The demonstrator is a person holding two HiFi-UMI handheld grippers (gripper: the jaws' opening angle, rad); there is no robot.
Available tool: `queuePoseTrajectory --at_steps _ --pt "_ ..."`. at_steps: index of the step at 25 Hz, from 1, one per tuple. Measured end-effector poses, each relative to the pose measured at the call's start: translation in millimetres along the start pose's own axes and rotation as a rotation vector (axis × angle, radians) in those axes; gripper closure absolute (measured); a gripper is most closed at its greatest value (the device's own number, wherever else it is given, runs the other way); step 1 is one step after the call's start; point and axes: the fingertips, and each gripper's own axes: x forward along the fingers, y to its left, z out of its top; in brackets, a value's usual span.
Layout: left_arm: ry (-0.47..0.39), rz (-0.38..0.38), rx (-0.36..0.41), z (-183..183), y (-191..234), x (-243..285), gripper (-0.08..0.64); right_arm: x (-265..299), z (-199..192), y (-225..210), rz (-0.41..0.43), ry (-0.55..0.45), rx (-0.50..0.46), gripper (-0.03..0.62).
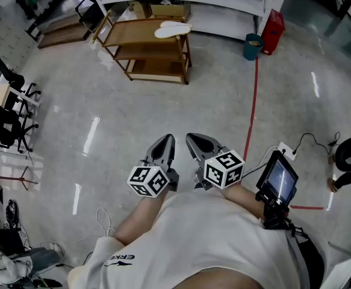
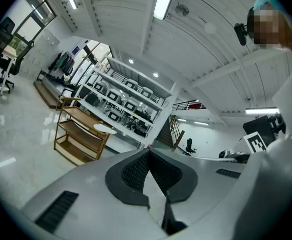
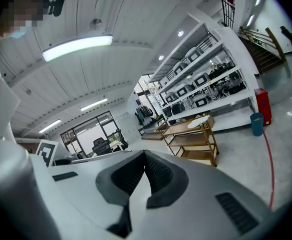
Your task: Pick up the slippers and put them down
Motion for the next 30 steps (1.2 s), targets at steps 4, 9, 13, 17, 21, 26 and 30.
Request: queuePoseTrajectory --at_steps 4,9,13,17,21,26,30 --pt "0.000 -0.005 0.009 -1 -6 26 0.557 0 10 -24 -0.001 -0.011 0.009 0.588" --pt "0.004 -0.010 0.007 -3 -16 52 0.557 -2 23 -50 0.000 -0.024 0.037 0.588" --pt "0.035 -0.020 0.008 -8 -21 70 0.557 -3 29 -66 -0.004 -0.036 0.060 0.589" --pt "0.044 -0.045 0.008 -3 -13 89 0.557 9 31 -82 -0.026 -0.047 0.093 0.589" --pt "0.058 -0.078 -0.012 1 2 116 0.557 25 40 -104 -0.058 -0.058 0.099 0.588" --pt "0.061 -0.136 -0.020 20 25 171 0.557 62 66 -141 -0.101 -0.063 0.085 0.589" --pt "0.055 -0.183 -0.027 50 37 198 0.557 87 93 -153 -0.132 -0.074 0.073 0.588"
